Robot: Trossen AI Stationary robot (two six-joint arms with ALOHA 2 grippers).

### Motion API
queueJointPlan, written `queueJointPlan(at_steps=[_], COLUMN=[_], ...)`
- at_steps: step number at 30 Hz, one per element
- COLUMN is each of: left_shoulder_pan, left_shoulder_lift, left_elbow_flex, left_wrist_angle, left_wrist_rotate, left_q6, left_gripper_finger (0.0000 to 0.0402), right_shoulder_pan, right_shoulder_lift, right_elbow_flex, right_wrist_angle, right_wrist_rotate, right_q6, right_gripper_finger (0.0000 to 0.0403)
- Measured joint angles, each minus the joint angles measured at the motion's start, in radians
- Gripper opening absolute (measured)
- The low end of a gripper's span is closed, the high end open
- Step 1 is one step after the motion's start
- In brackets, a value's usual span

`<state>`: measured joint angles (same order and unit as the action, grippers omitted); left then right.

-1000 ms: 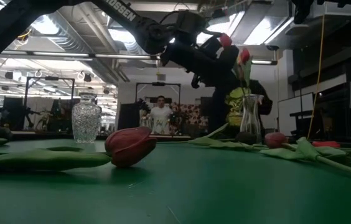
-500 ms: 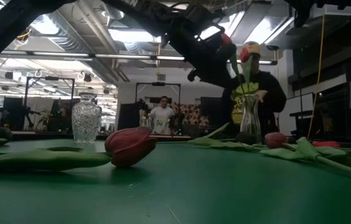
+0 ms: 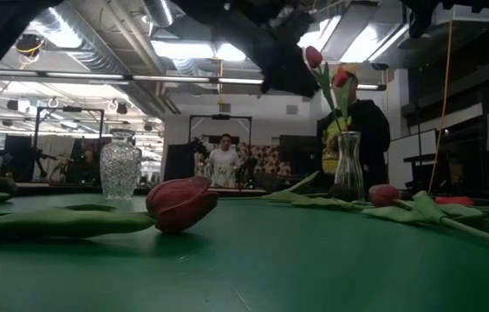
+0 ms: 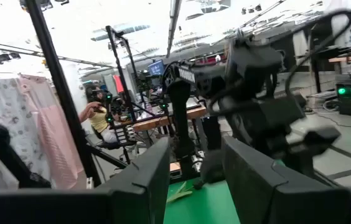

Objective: Sort flowers into vase by color
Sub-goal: Put the pink flower into the top right transparent vase

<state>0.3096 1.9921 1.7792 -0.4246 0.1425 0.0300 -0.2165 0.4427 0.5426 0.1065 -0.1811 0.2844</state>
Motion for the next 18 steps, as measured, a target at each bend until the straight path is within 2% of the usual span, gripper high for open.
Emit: queueJointPlan(at_steps=[4, 8, 14, 18], left_shoulder_pan=[-0.001, -0.03, -0.105, -0.161], left_shoulder_lift=[-0.1, -0.231, -0.488, -0.625], left_elbow_flex=[-0.074, -0.251, -0.608, -0.778], left_wrist_angle=[-0.067, -0.024, 0.31, 0.497], left_wrist_rotate=[-0.002, -0.001, -0.024, -0.122], left_q6=[0.016, 0.002, -0.093, -0.157], left_gripper_finger=[0.0118, 0.0118, 0.0118, 0.0118], right_shoulder_pan=[0.0, 0.001, 0.0, 0.0], right_shoulder_lift=[0.0, 0.001, 0.061, 0.199], right_elbow_flex=[0.0, 0.0, 0.0, 0.001], right_wrist_angle=[-0.009, -0.096, -0.276, -0.302], right_wrist_rotate=[-0.003, 0.016, 0.202, 0.231], right_q6=[0.0, 0.001, 0.006, 0.003], right_gripper_finger=[0.0145, 0.0145, 0.0145, 0.0145])
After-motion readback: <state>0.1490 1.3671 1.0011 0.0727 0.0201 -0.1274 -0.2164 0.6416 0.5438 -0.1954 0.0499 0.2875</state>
